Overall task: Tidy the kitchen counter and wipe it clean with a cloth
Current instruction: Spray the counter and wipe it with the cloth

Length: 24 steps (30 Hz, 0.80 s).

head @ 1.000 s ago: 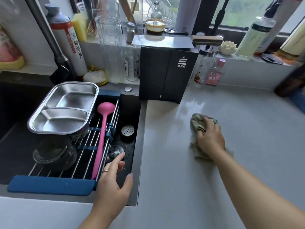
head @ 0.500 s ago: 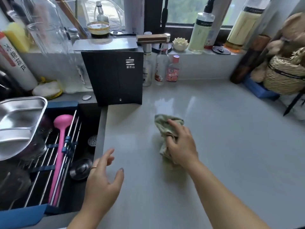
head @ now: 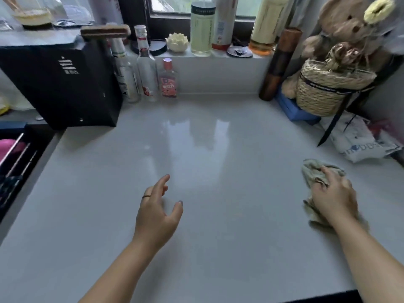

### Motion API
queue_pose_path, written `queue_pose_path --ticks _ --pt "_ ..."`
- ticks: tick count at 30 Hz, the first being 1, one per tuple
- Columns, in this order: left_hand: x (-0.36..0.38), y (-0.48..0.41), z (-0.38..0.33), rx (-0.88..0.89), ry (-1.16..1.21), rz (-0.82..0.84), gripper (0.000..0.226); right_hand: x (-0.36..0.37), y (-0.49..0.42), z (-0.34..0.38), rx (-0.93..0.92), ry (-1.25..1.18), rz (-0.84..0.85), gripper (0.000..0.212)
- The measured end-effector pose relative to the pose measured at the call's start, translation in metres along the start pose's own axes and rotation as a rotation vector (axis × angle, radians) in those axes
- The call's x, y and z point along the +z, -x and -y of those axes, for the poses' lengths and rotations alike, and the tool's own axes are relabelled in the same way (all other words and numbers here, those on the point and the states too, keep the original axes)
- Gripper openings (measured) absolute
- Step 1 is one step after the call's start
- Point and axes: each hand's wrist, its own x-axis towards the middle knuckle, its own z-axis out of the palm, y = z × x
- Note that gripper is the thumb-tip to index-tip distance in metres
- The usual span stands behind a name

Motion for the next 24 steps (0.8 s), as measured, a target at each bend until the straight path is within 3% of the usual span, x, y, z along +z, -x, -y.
queue_pose_path --ticks 3,9,11,14,16,19,24 --pt "0.013 0.013 -0.004 -0.036 -0.035 -0.029 0.059 0.025 0.029 0.03 -0.156 0.014 -0.028 0.05" --pt "0.01 0.028 0.0 -0.096 -0.089 -0.115 0.057 0.046 0.141 0.108 -0.702 -0.088 0.17 0.048" --pt "0.009 0.03 -0.002 -0.097 -0.092 -0.131 0.057 0.044 0.154 0.116 -0.789 -0.172 0.283 0.052" --pt "0.01 0.031 -0.004 -0.086 -0.082 -0.122 0.057 0.034 0.132 0.099 -0.629 -0.416 0.383 0.058" --pt "0.012 0.031 -0.006 -0.076 -0.065 -0.114 0.057 0.016 0.096 0.073 -0.496 -0.478 0.231 0.06" --pt "0.012 0.035 -0.007 -0.056 -0.065 -0.092 0.057 -0.018 0.035 0.01 -0.303 -0.304 0.073 0.061" --pt "0.004 0.048 -0.002 -0.066 -0.094 -0.067 0.058 -0.045 0.008 -0.068 -0.037 -0.021 0.034 0.058"
